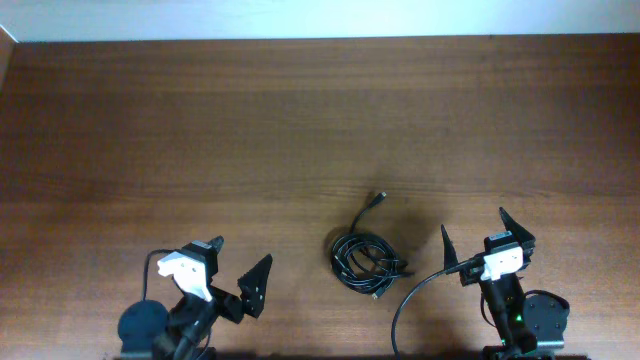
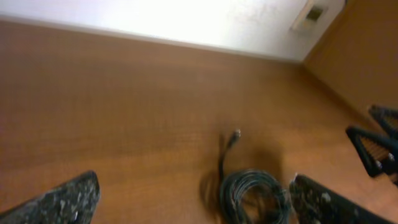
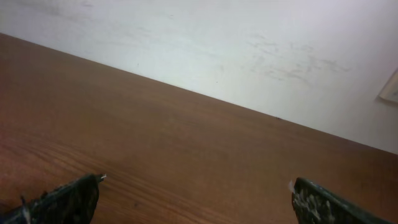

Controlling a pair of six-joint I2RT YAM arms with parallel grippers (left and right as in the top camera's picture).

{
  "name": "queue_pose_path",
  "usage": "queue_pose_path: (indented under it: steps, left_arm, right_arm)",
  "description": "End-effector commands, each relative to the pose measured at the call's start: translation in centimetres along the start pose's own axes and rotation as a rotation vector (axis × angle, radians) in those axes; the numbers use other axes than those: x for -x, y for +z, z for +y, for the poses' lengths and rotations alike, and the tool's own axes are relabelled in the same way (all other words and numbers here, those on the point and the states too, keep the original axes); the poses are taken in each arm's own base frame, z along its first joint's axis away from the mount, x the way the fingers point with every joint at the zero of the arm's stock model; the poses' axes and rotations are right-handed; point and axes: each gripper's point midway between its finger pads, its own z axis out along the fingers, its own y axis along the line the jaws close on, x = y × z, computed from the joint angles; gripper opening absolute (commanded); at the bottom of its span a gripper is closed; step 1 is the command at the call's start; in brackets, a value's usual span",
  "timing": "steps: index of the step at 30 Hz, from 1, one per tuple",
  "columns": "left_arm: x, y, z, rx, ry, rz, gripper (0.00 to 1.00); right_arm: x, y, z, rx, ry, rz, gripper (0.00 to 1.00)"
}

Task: Untangle cables
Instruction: 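Reach the left gripper forward and grasp the black cable bundle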

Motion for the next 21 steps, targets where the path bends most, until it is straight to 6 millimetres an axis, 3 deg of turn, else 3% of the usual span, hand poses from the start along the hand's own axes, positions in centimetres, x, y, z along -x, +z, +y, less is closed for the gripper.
queue_pose_path:
  steps: [1,6,9,13,17,19,21]
  left_arm:
    - [1.9,-1.0,-1.0,0.004,0.016,0.048,0.99]
    - [3.1,-1.8,-2.0,0.011,-0.016,0.181,0.99]
    - [2.6,-2.2,-6.1,-0.228,-0.08,0.26,0.99]
    - [0.5,-2.8,-6.2,-0.223,-0.15,0.349,0.99]
    - [0.4,-2.9,-6.1,-0.218,-0.173,0.356,0.99]
    - [0.4,-2.8,-6.1,-0.202,-0.24,0.362,1.0]
    - [0.4,-2.6,-5.0,-0.117,-0.342,0.364,0.95]
  right_arm:
    - [-0.3,0.0,0.2,0.006,0.005,0.006,0.99]
    - [-0.3,0.0,0.2,0.006,0.006,0.006,0.99]
    - [-0.3,0.0,0.2,0.006,0.005,0.006,0.99]
    - [-0.3,0.0,0.2,0.006,0.006,0.006,0.98]
    - [-0.3,0.0,0.2,0.006,0.005,0.006,0.98]
    - [-0.3,0.0,0.2,0.006,0.006,0.006,0.99]
    - [-0.3,0.0,0.2,0.006,0.006,0.006,0.99]
